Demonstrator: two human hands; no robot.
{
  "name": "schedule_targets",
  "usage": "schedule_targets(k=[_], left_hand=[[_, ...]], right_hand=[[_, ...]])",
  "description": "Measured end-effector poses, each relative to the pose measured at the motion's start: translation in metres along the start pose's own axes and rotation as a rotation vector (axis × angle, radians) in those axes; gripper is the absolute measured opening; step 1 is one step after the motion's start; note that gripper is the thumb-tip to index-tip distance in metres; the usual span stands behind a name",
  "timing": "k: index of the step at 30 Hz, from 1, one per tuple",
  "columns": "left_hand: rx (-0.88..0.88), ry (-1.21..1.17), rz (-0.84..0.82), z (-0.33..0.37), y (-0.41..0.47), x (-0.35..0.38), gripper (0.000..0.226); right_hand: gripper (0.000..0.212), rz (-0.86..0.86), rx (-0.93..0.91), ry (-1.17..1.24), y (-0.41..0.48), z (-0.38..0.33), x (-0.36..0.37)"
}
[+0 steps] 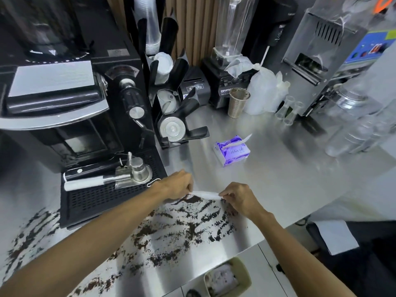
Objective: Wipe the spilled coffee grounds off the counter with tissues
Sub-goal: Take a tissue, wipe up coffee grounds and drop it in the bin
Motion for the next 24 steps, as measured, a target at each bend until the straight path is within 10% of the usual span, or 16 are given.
schedule_targets(k=[9, 24], left_hand=[[-0.020, 0.075, 0.174, 0.002, 0.019, -0.015, 0.028], [0.024, -0.092, 0.039, 0.004, 0.014, 0.003, 0.029]], right_hand=[[0.021, 0.199, 0.061, -0.011, 0.042, -0.004, -0.008], [0.024, 0.021, 0.047, 0.106, 0.009, 0.014, -0.019]])
Point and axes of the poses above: each hand's wrist, its own y-axis towards the middle knuckle, its own x-axis out of the palm, z = x × y, the point moved 1 cm from there along y, towards the middle knuckle, and after that the axes turned 6 degrees about z, right-handed, at the moved point
